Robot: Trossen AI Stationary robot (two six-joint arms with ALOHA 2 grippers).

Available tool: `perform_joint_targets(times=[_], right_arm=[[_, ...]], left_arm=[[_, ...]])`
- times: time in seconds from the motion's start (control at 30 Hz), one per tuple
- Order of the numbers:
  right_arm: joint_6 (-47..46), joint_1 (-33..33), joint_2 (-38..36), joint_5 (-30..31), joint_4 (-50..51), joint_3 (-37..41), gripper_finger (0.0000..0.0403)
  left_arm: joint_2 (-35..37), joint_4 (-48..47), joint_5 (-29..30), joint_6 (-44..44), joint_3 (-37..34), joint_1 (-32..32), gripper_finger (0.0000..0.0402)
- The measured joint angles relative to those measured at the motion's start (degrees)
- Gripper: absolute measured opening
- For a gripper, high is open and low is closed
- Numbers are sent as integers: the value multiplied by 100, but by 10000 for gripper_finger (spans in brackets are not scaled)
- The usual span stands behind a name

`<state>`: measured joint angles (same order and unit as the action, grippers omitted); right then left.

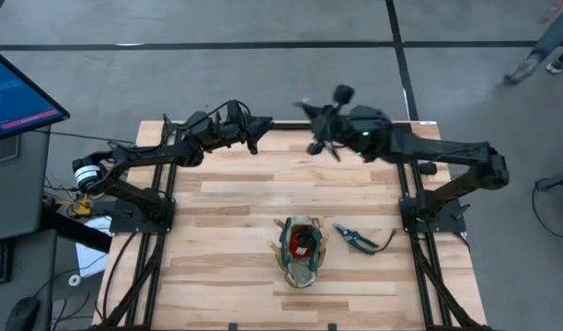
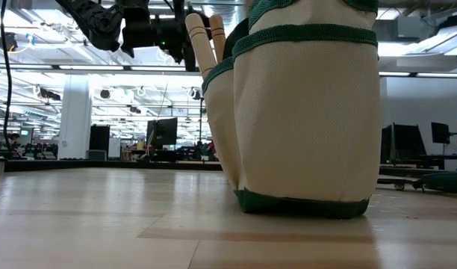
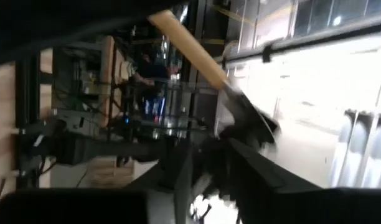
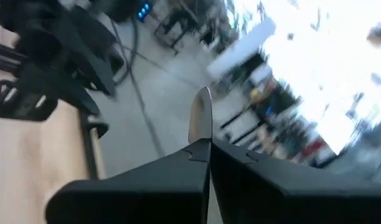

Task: Pick & Place Garden tools in Gardening bag
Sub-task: Put the brown trowel into the green gardening bag

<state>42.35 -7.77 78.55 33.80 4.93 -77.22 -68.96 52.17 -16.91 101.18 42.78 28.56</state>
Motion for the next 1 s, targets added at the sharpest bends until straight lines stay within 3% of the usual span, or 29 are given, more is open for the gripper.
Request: perform_joint_targets(times=[0.17, 0.27, 0.53, 0.77, 1.0], right_arm=[[-2498, 182, -1067, 60, 1764, 14, 0], [-3871, 655, -1694, 33, 2408, 320, 0], [-6346, 2544, -2865, 821, 2241, 2335, 0], [-6609, 3404, -3100, 971, 394, 4007, 0], [-6165, 3913, -3206, 996, -1036, 4846, 0]], left_arm=[[1, 20, -234, -242, 0, 17, 134], [1, 37, -446, -262, 0, 39, 141], [1, 56, -561, -651, 2, 44, 114], [1, 32, -298, -904, 2, 39, 78], [1, 33, -261, -893, 2, 37, 47]])
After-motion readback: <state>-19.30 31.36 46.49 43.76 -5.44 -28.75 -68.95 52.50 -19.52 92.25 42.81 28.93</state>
